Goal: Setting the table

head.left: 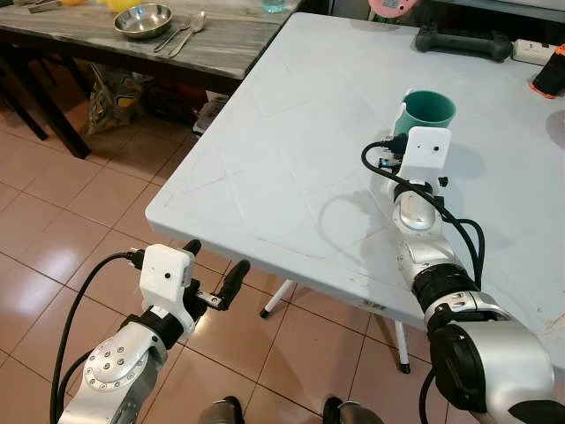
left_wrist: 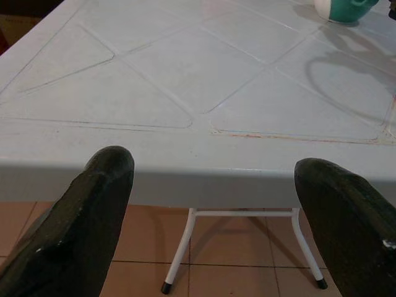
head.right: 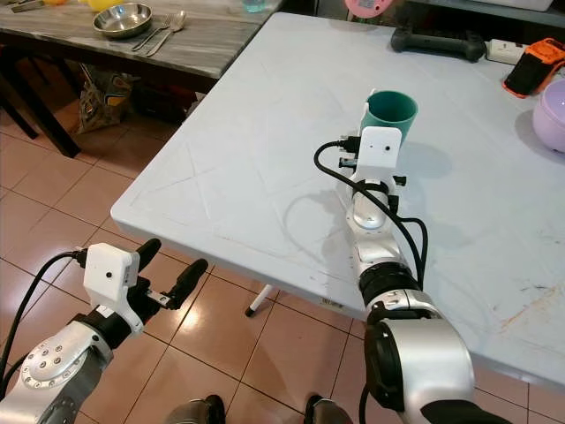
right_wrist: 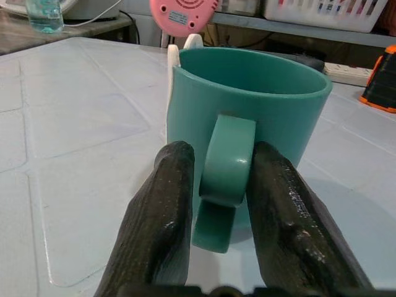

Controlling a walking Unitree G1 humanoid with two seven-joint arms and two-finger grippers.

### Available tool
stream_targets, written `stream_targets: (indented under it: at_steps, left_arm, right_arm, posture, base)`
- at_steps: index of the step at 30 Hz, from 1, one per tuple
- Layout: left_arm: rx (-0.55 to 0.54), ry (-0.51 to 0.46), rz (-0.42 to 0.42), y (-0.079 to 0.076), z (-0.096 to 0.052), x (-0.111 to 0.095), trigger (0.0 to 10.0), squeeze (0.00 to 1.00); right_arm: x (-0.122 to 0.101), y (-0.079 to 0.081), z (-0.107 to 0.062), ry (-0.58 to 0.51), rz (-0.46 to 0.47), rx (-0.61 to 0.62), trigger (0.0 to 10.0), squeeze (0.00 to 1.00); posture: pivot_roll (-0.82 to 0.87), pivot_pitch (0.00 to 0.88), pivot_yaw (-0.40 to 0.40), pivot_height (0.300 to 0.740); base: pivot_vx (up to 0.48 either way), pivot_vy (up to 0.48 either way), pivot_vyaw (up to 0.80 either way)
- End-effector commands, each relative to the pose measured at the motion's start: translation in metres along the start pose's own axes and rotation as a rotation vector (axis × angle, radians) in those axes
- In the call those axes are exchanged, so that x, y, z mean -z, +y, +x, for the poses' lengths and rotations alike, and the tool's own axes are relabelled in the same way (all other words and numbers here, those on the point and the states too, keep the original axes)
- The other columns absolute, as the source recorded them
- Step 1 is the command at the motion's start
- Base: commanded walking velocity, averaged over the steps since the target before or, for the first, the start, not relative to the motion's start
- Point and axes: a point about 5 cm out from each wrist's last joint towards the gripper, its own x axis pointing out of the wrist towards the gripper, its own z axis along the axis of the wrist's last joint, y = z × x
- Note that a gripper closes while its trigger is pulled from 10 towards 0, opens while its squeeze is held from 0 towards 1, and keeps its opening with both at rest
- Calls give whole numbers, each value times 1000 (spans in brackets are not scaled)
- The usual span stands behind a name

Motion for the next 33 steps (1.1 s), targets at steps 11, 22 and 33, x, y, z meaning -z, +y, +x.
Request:
stream_targets:
  at_steps: [11,22,33]
  left_arm:
    - [9,7,3,-2,1,2,10000,0]
    - [-72,-66,18,4,29,-2,10000,0]
    - [-206,-106,-48,30,65,-3,10000,0]
  right_arm:
    - [0,-4,2,0,0,26,0,0]
    - [2,-17,-4,-44,34,-24,0,0]
    - [0,-48,-53,-145,-15,-41,10000,0]
  posture:
    - [172,211,45,740]
    - [103,101,8,740]
    - [-13,0,16,740]
  base:
    - [0,0,0]
    - [0,0,0]
    - [0,0,0]
